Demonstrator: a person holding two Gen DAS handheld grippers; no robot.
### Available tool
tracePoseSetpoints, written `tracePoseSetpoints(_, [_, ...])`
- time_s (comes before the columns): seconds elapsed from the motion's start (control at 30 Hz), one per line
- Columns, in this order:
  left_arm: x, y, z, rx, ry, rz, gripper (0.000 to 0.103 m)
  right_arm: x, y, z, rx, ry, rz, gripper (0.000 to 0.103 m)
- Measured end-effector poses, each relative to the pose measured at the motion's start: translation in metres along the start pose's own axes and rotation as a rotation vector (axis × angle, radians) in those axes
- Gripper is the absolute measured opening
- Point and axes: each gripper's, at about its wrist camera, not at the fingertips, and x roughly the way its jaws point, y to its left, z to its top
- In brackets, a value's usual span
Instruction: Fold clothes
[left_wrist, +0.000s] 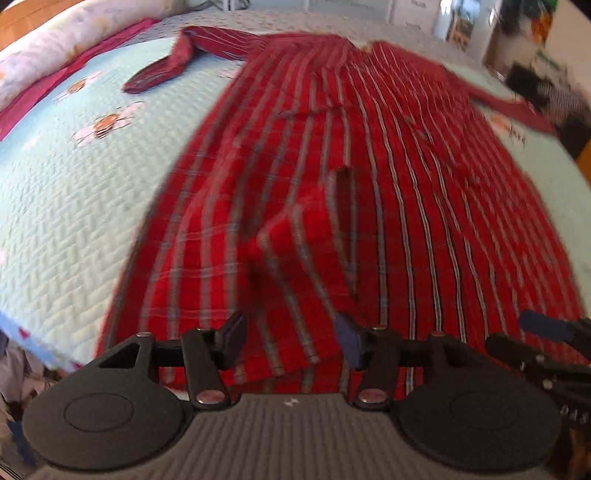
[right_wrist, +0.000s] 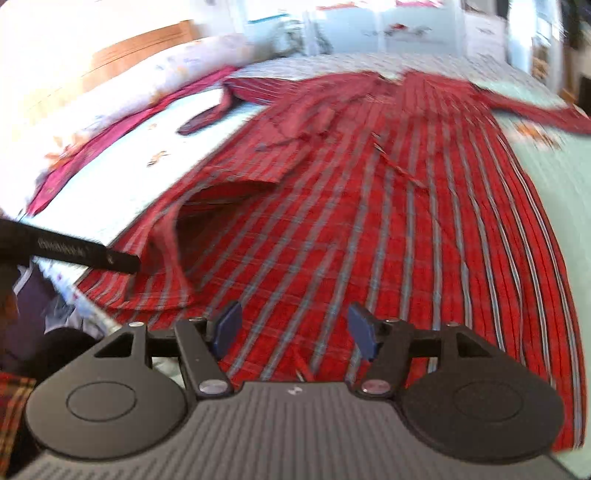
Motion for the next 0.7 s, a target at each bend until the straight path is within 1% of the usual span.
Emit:
tracePoseSetpoints(0.07, [0.011, -0.018, 0.004, 0.057, -0.009, 0.043, 0.056, 0.004, -0.006, -0.008, 0.056, 0.012, -0.023, 0.065])
tracePoseSetpoints(0.13, [0.018, -0.035, 0.01, 0.114, -0.019, 0.107, 0.056, 0.004, -0.009, -0.015, 0.095, 0.014, -0.041, 0.065])
tracePoseSetpoints(0.17, [0.022, -0.041, 0.012, 0.136, -0.029, 0.13, 0.059, 0.003, -0.01, -0.018, 0.105, 0.013, -0.046, 0.065])
tracePoseSetpoints(0.23, [0.032, -0.043, 0.013, 0.145, -0.009, 0.15, 0.061, -0.002, -0.01, -0.021, 0.11, 0.008, -0.052, 0.065])
tracePoseSetpoints(0.27, [0.037, -0.043, 0.013, 0.143, 0.008, 0.156, 0.059, -0.004, -0.009, -0.022, 0.108, 0.007, -0.054, 0.065])
tracePoseSetpoints(0.3, [0.039, -0.04, 0.011, 0.13, 0.019, 0.146, 0.053, -0.006, -0.009, -0.023, 0.107, 0.002, -0.058, 0.065])
tracePoseSetpoints(0.37, [0.043, -0.033, 0.007, 0.105, 0.041, 0.126, 0.049, -0.011, -0.009, -0.024, 0.108, -0.01, -0.065, 0.066])
tracePoseSetpoints(0.43, [0.042, -0.028, 0.005, 0.091, 0.04, 0.104, 0.039, -0.017, -0.01, -0.023, 0.118, -0.021, -0.065, 0.066])
tracePoseSetpoints(0.5, [0.039, -0.025, 0.002, 0.092, 0.047, 0.087, 0.015, -0.022, -0.011, -0.022, 0.128, -0.031, -0.067, 0.066])
tracePoseSetpoints(0.6, [0.038, -0.025, 0.001, 0.09, 0.055, 0.066, 0.005, -0.023, -0.012, -0.018, 0.147, -0.04, -0.056, 0.067])
tracePoseSetpoints(0.7, [0.04, -0.028, 0.002, 0.092, 0.058, 0.055, 0.001, -0.023, -0.012, -0.012, 0.16, -0.049, -0.028, 0.067])
